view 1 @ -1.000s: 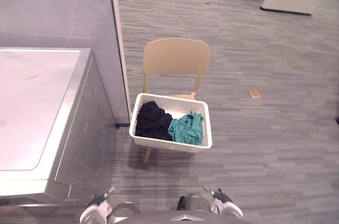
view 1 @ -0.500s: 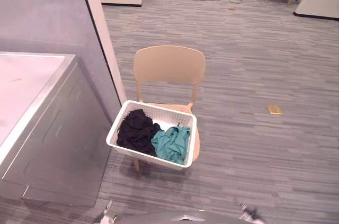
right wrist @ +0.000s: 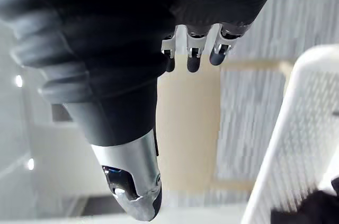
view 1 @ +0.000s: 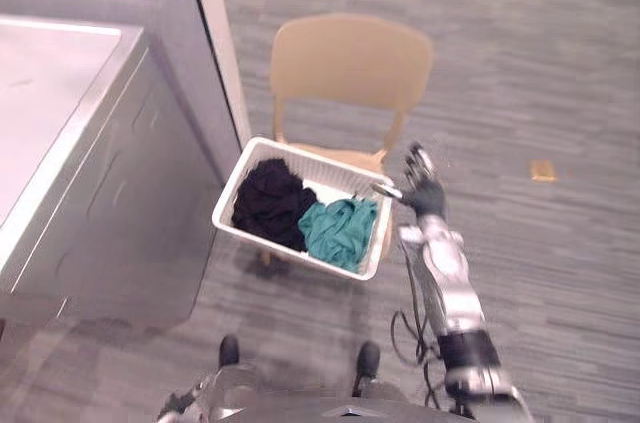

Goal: Pick up the laundry basket with both hands and put the clothes into the washing machine.

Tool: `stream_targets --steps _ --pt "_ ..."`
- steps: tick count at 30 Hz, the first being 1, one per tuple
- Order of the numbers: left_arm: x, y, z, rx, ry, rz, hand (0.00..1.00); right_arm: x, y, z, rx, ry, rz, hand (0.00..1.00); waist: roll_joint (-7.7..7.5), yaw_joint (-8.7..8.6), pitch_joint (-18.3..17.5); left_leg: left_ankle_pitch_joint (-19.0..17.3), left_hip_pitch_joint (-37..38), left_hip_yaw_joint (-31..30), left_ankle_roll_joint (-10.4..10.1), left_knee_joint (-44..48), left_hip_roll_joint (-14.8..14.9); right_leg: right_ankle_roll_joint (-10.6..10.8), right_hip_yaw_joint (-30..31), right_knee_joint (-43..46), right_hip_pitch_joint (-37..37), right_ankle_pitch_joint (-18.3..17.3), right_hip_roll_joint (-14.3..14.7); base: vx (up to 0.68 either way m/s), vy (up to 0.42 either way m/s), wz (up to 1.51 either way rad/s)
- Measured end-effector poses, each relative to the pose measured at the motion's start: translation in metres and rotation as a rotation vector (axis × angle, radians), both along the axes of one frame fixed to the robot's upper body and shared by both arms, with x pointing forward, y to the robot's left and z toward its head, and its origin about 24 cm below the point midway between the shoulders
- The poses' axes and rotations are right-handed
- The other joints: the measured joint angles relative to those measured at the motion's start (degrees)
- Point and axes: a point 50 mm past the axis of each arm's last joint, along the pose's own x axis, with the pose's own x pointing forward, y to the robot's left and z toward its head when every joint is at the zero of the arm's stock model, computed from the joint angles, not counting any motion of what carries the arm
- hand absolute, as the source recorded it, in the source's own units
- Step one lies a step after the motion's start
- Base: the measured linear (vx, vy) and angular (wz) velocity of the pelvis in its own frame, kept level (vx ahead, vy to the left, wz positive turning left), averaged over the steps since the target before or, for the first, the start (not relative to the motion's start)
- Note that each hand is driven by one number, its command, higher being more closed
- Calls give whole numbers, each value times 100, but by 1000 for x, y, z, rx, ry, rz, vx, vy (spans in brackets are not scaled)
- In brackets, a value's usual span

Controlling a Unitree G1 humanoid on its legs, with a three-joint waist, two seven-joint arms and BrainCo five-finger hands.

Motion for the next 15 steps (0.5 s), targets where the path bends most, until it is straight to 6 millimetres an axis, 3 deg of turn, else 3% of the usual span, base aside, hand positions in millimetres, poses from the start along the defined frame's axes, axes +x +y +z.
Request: stream_targets --steps 5,7,10,15 --pt "71 -10 25 50 -221 -170 0 48 44 41 -314 -52 203 0 -28 151 737 163 -247 -266 25 6 -62 -43 -169 65 -97 74 -46 -72 -4 23" --pt "84 -13 32 58 -272 -190 0 61 51 57 -445 -74 219 0 -1 193 963 252 -472 -364 45 1 -106 -41 -269 126 -285 101 -85 -93 -1 18" --pt "88 -10 36 80 -296 -211 0 69 53 69 -665 -96 233 0 4 319 1241 311 -629 -465 48 1 -127 -43 -308 131 -406 141 -94 -59 -6 9" --pt "91 -3 39 107 -312 -222 0 79 44 71 -938 -64 227 0 6 413 1470 360 -776 -569 53 6 -135 -49 -400 140 -481 154 -94 -25 -12 9"
